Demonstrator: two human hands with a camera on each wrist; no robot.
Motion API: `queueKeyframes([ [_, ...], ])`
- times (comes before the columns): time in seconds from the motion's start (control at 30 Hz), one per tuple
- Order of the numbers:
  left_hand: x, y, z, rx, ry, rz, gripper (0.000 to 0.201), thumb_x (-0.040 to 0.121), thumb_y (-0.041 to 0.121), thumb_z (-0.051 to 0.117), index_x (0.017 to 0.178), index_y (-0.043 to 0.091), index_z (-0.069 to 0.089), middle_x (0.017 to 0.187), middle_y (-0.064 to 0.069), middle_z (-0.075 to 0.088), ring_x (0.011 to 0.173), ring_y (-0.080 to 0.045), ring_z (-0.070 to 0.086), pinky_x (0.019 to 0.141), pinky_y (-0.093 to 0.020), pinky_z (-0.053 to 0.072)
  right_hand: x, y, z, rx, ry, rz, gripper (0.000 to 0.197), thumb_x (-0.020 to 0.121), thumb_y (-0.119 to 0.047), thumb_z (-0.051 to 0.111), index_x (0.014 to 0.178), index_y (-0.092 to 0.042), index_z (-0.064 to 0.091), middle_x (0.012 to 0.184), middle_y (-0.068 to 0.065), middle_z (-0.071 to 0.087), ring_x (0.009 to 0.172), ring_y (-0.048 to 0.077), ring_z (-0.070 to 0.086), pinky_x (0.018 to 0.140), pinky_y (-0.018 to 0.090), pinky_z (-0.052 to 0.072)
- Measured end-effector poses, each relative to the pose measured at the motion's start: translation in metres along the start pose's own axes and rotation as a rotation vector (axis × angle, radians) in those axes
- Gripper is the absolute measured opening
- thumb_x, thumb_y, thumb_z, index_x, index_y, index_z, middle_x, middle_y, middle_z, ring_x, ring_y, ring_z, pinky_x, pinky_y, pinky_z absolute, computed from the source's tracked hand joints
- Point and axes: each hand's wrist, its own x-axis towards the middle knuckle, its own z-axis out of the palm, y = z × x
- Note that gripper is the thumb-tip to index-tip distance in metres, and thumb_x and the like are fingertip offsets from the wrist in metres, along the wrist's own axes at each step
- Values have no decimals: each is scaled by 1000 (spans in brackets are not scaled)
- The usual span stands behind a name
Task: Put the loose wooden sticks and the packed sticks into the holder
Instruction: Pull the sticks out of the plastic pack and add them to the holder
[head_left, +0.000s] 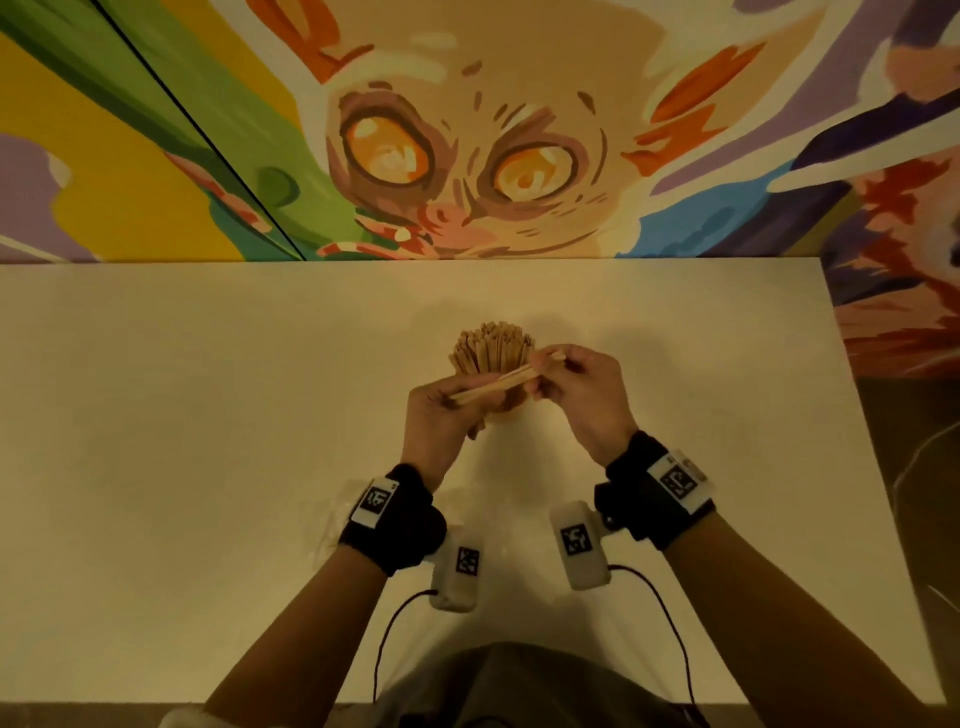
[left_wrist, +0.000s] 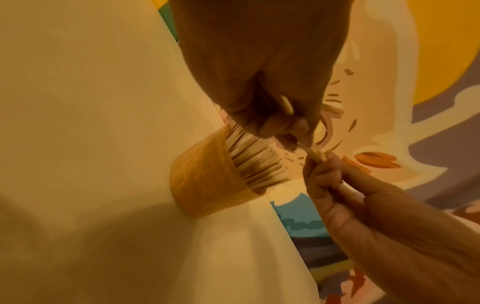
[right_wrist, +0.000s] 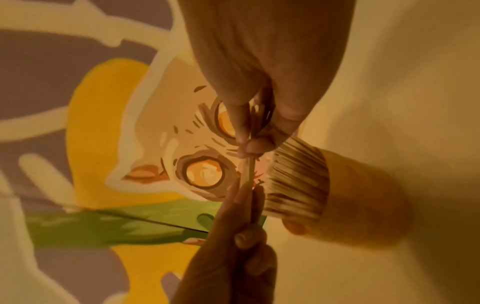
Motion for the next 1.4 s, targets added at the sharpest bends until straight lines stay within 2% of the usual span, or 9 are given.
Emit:
queueKeyframes([
  [0.33, 17, -19, -27, -61, 75, -73, 22, 83, 4, 74, 104, 6, 73, 89, -2, 76, 80, -16, 71, 66, -28, 57, 51, -42, -11, -371, -73, -162, 12, 88, 3, 66, 91, 15, 66, 66, 18, 65, 52, 21, 62, 53, 26, 52],
  [0.5, 15, -34, -29, 153, 89, -34, 17, 80, 8, 77, 95, 14, 72, 85, -4, 72, 72, -17, 68, 56, -28, 56, 57, -27, 0, -652, -92, -201, 6, 85, -3, 73, 82, 2, 70, 61, 13, 66, 49, 19, 64, 53, 28, 55],
  [0.63, 17, -44, -25, 263, 81, 3, 13, 79, 4, 78, 89, 10, 71, 81, -3, 72, 72, -21, 69, 60, -28, 59, 54, -8, 28, -841, -197, -179, 8, 85, -6, 73, 79, -2, 70, 66, 15, 70, 56, 27, 70, 57, 26, 58],
  [0.73, 19, -48, -26, 324, 71, 22, 15, 79, 4, 77, 90, 14, 72, 78, -3, 72, 69, -18, 69, 64, -28, 60, 56, 6, 45, -920, -248, -141, 9, 84, -10, 73, 80, -3, 69, 71, 13, 69, 63, 30, 69, 66, 33, 59],
  [0.93, 20, -45, -26, 354, 58, 57, 21, 81, -2, 72, 85, 18, 70, 76, -3, 72, 69, -17, 70, 64, -22, 58, 55, 16, 61, -1194, -335, -179, 20, 86, -14, 68, 70, -9, 55, 78, 4, 56, 82, 22, 51, 75, 34, 39],
  [1.07, 19, -44, -26, 352, 57, 71, 18, 81, -3, 70, 85, 15, 70, 77, -4, 72, 70, -18, 71, 62, -22, 57, 51, 8, 62, -1242, -343, -155, 30, 87, -17, 68, 66, -12, 48, 68, -2, 43, 81, 21, 42, 72, 32, 31],
  [1.17, 18, -44, -27, 338, 54, 70, 14, 82, -1, 71, 88, 12, 72, 80, -6, 72, 73, -22, 70, 61, -27, 58, 50, 3, 58, -1213, -288, -125, 24, 82, -20, 72, 72, -4, 57, 71, 0, 46, 80, 20, 44, 69, 34, 37],
  [1.27, 16, -44, -29, 354, 63, 87, 15, 82, 5, 72, 91, 16, 73, 83, 3, 73, 73, -18, 68, 62, -35, 58, 51, -3, 50, -1208, -244, -167, 20, 80, -21, 76, 88, -5, 68, 83, 6, 62, 88, 23, 56, 77, 36, 50],
  [1.4, 16, -36, -29, 430, 143, 236, 22, 80, 12, 77, 101, 18, 70, 94, 8, 68, 74, -6, 63, 62, -17, 50, 46, -19, 38, -1126, -185, -275, 23, 83, -14, 74, 104, -7, 71, 87, 11, 72, 83, 22, 66, 81, 33, 56],
])
